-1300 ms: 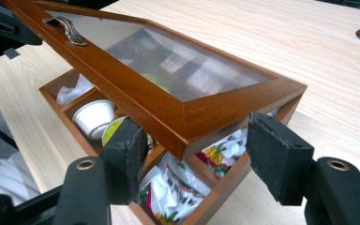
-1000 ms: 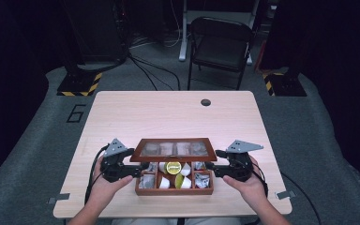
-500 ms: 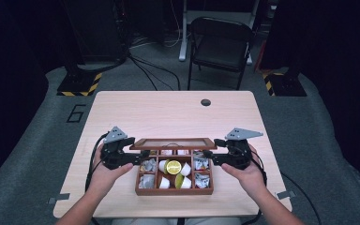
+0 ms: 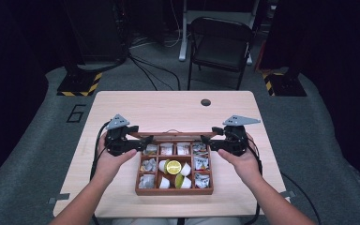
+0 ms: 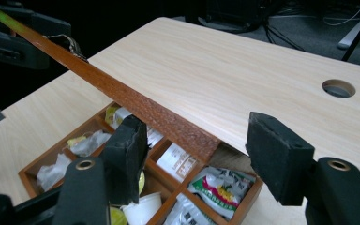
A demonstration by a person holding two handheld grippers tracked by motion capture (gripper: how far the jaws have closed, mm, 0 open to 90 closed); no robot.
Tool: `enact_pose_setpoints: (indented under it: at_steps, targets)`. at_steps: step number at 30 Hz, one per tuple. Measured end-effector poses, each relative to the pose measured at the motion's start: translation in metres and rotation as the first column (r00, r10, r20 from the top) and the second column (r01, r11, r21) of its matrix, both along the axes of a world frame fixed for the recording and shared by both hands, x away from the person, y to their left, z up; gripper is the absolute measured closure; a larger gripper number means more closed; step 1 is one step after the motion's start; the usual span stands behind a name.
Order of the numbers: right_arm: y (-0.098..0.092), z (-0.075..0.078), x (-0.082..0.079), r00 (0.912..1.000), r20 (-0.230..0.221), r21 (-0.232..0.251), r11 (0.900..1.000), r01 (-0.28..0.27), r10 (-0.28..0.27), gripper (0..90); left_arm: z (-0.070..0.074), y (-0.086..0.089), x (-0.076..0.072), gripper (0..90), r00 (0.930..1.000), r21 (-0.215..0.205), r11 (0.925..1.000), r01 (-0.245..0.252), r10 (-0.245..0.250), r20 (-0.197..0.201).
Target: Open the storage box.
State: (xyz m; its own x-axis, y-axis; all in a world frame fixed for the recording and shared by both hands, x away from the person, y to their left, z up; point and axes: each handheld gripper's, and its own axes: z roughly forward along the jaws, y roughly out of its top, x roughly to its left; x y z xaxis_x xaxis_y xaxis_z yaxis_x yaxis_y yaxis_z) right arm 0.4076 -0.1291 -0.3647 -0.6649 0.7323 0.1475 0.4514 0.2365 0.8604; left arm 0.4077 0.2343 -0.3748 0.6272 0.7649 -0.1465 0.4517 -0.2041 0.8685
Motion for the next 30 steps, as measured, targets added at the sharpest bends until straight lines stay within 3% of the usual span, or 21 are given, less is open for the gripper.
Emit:
enact_pose_setpoints:
  at_steps: [11, 14, 22, 30]
  targets:
    - [0.004, 0.006, 0.012, 0.9997, 0.022, -0.009, 1.000, 0.011, -0.011, 39.1, -0.015, 0.000, 0.016, 23.4, 0.9992, -0.014, 0.9991, -0.039, 0.039, -0.011]
    - [0.004, 0.006, 0.014, 0.9996, 0.027, -0.015, 1.000, 0.011, -0.011, 39.1, -0.019, -0.001, 0.021, 23.4, 0.9991, -0.001, 0.9992, -0.039, 0.039, -0.015]
    - [0.003, 0.006, 0.021, 0.9987, 0.038, -0.019, 0.999, 0.033, -0.033, 38.8, -0.023, -0.008, 0.028, 24.2, 0.9988, -0.005, 0.9989, -0.046, 0.046, 0.016]
    - [-0.005, -0.009, 0.031, 0.9980, 0.045, -0.004, 0.999, 0.045, -0.044, 37.1, -0.025, -0.008, 0.033, 24.2, 0.9986, -0.025, 0.9987, -0.043, 0.044, 0.028]
